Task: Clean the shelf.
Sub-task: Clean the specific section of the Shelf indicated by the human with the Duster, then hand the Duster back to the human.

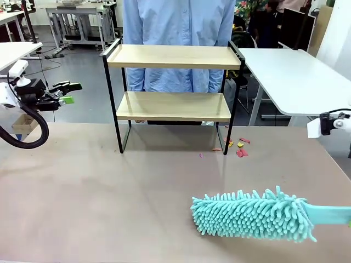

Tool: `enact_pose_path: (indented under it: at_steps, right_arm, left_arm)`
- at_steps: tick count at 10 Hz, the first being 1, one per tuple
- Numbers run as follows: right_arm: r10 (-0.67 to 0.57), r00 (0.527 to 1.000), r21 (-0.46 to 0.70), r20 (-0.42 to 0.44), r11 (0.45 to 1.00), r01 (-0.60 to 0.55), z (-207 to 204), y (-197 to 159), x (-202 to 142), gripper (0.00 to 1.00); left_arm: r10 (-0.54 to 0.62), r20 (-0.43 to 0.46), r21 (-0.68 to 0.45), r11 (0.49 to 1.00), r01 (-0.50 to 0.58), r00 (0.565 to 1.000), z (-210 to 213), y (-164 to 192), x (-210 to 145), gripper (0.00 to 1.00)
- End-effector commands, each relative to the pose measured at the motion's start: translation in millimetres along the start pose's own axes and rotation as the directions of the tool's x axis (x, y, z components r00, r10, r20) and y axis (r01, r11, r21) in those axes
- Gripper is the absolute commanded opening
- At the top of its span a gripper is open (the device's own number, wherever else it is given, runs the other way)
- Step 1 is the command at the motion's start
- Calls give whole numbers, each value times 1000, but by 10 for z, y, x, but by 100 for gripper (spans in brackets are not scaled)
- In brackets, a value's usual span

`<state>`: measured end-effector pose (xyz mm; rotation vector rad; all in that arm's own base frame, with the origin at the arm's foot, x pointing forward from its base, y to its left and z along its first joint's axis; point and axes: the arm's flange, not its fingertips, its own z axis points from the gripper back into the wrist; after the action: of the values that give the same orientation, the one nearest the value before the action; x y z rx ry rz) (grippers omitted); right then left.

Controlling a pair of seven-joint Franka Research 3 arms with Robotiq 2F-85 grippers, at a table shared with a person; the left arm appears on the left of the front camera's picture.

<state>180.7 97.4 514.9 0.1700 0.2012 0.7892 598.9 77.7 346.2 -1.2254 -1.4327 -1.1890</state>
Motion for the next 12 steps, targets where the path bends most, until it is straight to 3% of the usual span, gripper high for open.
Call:
enact_pose_path:
  at_steps: [1, 9, 11, 12]
  right_arm:
    - [2, 1000, 9, 25, 1000, -3, 19, 0, 40, 13]
    - [0, 1000, -1, 0, 1000, 0, -1, 5, 3, 13]
    - [118, 969, -103, 216, 990, -97, 290, -543, -62, 13]
    - [148, 949, -120, 278, 986, -119, 356, -746, -67, 13]
  left_arm:
    - [-4, -2, -4, 1000, 4, 1000, 0, -17, 34, 100]
    - [0, 0, 0, 1000, 0, 1000, 0, 0, 0, 100]
    - [-39, 1, 51, 998, 39, 999, -242, -216, 280, 100]
    - [-31, 22, 44, 999, 30, 999, -360, -448, 391, 100]
